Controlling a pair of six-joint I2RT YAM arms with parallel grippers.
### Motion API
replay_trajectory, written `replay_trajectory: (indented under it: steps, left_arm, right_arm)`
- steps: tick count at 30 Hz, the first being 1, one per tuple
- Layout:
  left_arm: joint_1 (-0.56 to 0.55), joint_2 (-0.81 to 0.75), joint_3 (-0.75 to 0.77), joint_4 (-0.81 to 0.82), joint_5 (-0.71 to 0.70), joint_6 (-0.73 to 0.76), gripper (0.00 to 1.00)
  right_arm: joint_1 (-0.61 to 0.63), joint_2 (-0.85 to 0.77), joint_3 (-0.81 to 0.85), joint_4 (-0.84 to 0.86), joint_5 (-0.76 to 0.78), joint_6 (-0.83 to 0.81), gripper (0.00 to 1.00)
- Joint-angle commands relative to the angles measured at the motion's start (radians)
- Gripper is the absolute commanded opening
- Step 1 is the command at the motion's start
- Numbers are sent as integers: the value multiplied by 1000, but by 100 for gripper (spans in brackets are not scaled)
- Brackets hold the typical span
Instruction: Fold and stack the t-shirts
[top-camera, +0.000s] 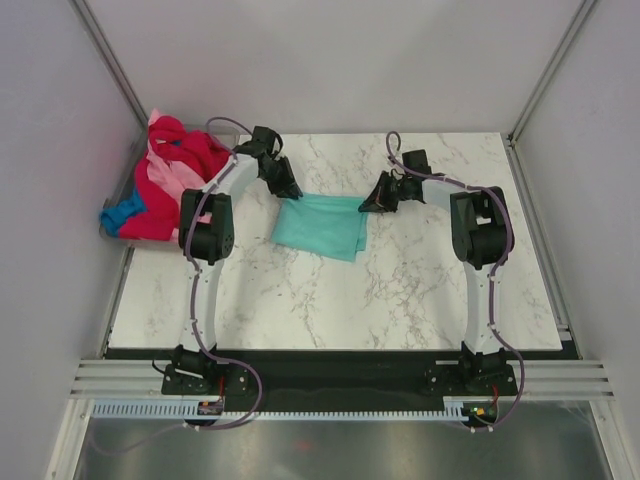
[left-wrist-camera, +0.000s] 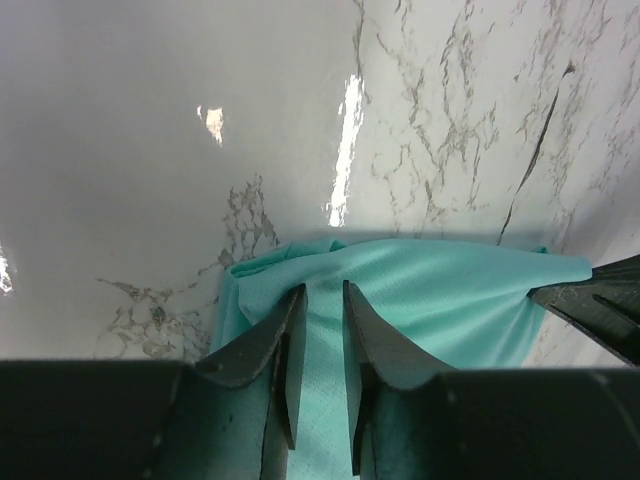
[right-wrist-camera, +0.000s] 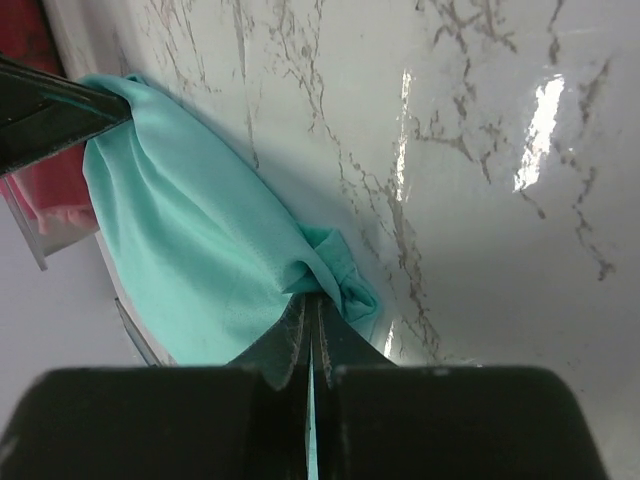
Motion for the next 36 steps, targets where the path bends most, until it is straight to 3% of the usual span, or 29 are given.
replay_trajectory:
  steps: [1,4,5,8,11,14,16,20,25,29,36]
  left_arm:
    - [34,30,58,-28,-39,51,30]
    - [29,-52,44,-37,-24,57,38]
    - [25,-92,20,-40,-33,65,41]
    - [23,-274,-70,-66,-112,94,50]
    - [28,-508,-226,-91,-262,109,59]
    - [71,-751,-418,-108,-432,74,76]
    - [162,-891,-521,-111,-455,28,87]
    - [371,-964,-773,-97,-431,-7,89]
    - [547,-881,-810,-83,-333,-3,86]
    - [614,-872,-830,-66,-397,-50,88]
    - [707,-916,-939,-3,-388,-108,90]
  right_arm:
    - [-8,39,-3,-16,56,-49,1]
    - [-10,-6,-2,-16,24,-44,11]
    - [-10,-51,-3,-19,19,-44,27]
    - [-11,-171,-23,-40,13,-55,60]
    - [-10,-318,-78,-73,50,-76,74]
    - [-7,-464,-168,-89,62,-78,77]
    - [-2,-541,-233,-93,61,-72,78]
    - [30,-793,-466,-88,77,-55,79]
    - [69,-1016,-672,-80,82,-12,82]
    - [73,-1162,-788,-118,78,-20,83]
    - [72,-1224,-849,-206,97,-84,84]
